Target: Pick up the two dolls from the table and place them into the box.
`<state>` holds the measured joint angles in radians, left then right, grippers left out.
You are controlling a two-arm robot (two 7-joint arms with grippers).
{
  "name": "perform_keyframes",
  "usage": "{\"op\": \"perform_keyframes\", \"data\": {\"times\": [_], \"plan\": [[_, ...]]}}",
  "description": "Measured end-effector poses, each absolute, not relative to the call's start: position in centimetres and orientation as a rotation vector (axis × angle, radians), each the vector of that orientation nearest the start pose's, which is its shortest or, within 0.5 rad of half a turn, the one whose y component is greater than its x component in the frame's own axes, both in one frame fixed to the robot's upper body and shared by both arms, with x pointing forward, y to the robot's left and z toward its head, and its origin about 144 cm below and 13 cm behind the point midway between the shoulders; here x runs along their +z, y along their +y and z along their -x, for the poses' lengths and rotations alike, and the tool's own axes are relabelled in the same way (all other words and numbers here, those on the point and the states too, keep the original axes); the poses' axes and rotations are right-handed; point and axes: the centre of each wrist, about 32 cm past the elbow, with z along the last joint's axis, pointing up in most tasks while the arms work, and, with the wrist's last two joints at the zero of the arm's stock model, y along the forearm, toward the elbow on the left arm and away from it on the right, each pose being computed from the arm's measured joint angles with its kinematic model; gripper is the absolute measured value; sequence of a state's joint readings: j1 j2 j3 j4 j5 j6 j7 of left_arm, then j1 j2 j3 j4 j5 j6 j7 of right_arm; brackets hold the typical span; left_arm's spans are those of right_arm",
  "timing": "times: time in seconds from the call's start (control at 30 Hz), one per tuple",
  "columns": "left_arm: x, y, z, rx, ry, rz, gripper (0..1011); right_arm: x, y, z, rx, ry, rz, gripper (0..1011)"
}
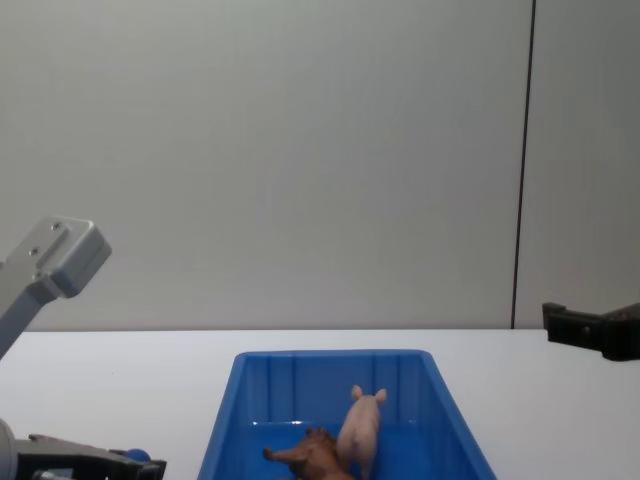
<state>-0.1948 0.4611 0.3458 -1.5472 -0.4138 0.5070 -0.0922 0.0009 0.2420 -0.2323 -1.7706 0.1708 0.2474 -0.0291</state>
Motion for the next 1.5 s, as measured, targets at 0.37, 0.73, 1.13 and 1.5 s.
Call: {"op": "perform_keyframes", "data": {"times": [0.37,0.73,1.13,1.5], "plan": [[118.4,26.3,-49.4,1.163,0.237,-0.409,254,119.2,-21.1,-44.7,-1.338,0.011,0.136,1001],[120.3,26.0,-49.7,1.143,0.136,-0.330,189,119.2,-21.1,-44.7,-1.338,0.011,0.136,1001],[122.6,24.6,-50.7,1.052,-0.004,-0.229,131,119.2,-21.1,-44.7,-1.338,0.011,0.136,1001],[123.4,23.0,-51.8,0.922,-0.028,-0.141,380,119.2,-21.1,-44.7,-1.338,0.011,0.136,1001]]}}
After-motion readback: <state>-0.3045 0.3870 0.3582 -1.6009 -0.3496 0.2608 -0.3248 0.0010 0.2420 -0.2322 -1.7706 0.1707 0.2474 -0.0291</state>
